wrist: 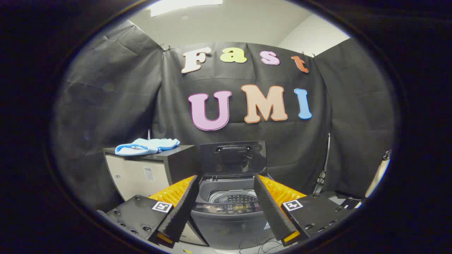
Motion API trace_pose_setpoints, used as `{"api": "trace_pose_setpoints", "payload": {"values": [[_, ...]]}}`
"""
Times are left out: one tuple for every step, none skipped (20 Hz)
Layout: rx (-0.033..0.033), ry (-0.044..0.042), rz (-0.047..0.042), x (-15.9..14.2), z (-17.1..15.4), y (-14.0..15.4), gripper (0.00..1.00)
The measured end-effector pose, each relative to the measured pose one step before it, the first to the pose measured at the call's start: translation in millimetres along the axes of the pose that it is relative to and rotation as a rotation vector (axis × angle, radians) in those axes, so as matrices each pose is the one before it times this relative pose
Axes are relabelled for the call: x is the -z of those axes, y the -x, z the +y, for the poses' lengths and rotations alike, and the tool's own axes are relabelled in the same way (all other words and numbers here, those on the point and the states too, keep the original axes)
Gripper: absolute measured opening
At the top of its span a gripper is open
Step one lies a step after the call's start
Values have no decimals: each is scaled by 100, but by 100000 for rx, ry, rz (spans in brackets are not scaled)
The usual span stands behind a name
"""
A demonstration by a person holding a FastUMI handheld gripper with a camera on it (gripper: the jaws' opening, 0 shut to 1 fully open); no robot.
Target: Put the clothes into the washing machine and then close the washing machine lid.
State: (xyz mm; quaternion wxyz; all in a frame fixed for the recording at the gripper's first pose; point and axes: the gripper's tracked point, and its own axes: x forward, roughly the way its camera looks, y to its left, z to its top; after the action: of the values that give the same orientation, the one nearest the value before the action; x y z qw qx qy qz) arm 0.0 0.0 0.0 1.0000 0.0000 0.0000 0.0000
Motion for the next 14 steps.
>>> {"api": "trace_pose_setpoints", "payload": {"values": [[-108,406,567,125,98,-120,98],[-311,101,358,260,237,-62,98],[-458,90,162,7,238,-131,98],[-394,136,76,61,232,-108,98],[-318,230,75,40,213,-34,98],[-393,336,199,119,212,-71,98],[-441,329,359,56,245,-58,98],[-440,-67,508,161,245,-56,98],[-346,-528,257,-10,275,-52,98],[-730,-696,148,8,310,-73,98],[-791,-328,-166,-129,464,-97,97],[-46,422,-355,-136,121,-13,97],[99,979,-198,-78,84,-38,97],[339,944,171,91,116,-28,97]]}}
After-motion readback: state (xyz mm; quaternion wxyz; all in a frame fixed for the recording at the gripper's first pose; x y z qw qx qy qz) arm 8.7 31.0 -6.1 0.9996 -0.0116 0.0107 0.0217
